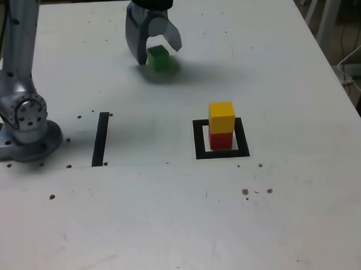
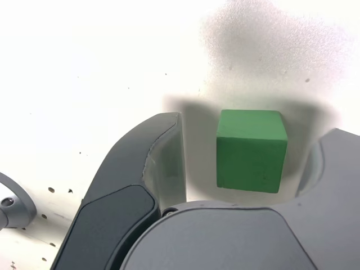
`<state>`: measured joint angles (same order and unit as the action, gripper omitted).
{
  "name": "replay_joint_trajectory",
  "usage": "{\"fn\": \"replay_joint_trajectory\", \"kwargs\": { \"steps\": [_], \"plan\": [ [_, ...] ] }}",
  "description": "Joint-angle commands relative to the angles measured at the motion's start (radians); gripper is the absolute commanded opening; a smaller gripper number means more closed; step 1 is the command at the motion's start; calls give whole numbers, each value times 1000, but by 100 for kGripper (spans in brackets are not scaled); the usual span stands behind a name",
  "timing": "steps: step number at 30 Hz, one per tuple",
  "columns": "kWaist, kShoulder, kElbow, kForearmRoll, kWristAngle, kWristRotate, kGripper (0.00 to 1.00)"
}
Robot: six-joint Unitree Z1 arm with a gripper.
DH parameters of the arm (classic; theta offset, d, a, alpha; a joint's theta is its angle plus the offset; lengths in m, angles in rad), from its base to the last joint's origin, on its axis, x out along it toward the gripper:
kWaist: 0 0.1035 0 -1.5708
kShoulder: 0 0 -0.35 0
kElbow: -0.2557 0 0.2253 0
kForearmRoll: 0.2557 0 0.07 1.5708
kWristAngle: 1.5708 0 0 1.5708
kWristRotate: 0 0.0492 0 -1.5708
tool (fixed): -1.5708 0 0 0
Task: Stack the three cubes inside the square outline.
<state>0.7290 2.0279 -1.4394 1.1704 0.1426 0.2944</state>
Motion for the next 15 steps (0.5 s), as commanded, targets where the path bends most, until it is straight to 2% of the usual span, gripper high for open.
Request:
{"fn": "replay_joint_trajectory", "kwargs": {
  "steps": [1,9,15],
  "plan": [
    [2,5,-2,2,-9,2,59],
    [0,20,-17,-11,-30,7,50],
    [2,30,-36,-26,-31,11,37]
  ]
}}
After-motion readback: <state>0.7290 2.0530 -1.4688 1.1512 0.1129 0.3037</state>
